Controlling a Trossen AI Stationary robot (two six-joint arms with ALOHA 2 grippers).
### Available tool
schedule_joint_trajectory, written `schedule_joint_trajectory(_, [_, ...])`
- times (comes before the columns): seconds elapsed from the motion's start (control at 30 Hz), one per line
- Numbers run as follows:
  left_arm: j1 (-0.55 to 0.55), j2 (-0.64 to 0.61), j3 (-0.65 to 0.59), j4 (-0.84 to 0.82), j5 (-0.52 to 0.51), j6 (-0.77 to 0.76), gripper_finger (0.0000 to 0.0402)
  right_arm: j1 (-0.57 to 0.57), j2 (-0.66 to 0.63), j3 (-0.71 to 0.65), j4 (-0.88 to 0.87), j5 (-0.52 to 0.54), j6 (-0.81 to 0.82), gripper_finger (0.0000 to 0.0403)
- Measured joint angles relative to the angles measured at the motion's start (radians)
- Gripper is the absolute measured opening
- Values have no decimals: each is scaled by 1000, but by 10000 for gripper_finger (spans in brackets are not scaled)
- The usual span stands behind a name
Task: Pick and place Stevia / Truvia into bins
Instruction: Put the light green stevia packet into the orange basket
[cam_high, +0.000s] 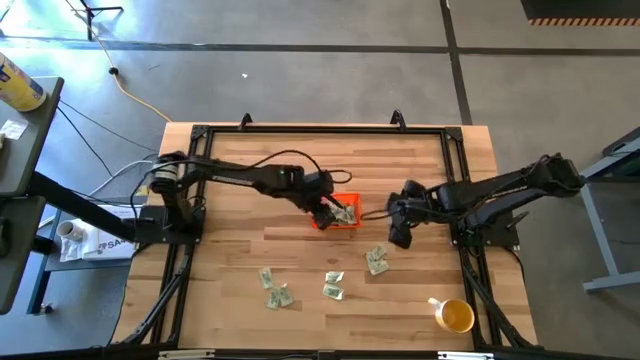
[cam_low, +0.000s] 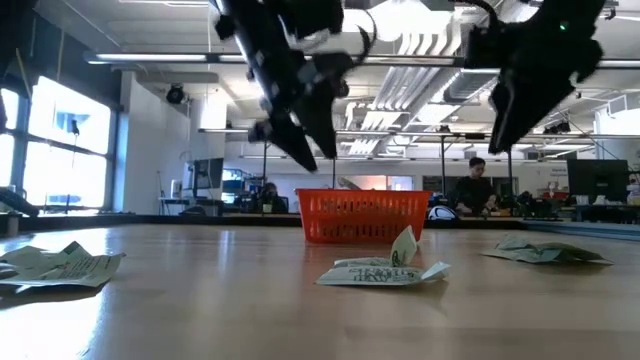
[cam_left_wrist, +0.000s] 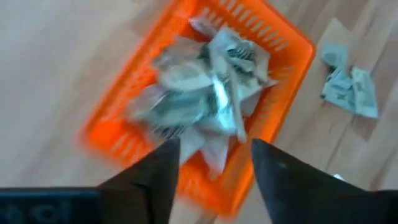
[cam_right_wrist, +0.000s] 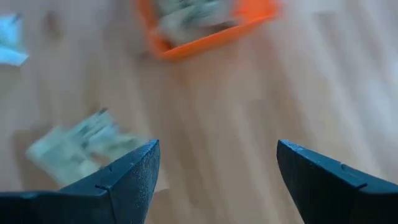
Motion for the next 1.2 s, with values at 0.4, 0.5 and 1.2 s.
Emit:
schedule_joint_trajectory(0.4, [-219,-309,-42,-583,-358,-352,246,51,65,-219,457,-218,-401,312])
schedule_joint_trajectory(0.5, [-279,-362,-95,-593,-358,-474,231,56,124,-219,470,-227,-508,312])
schedule_joint_trajectory(1.2, [-415,-401,-167,-618,-358,-737,197,-14,321,-210,531,-313,-331,147])
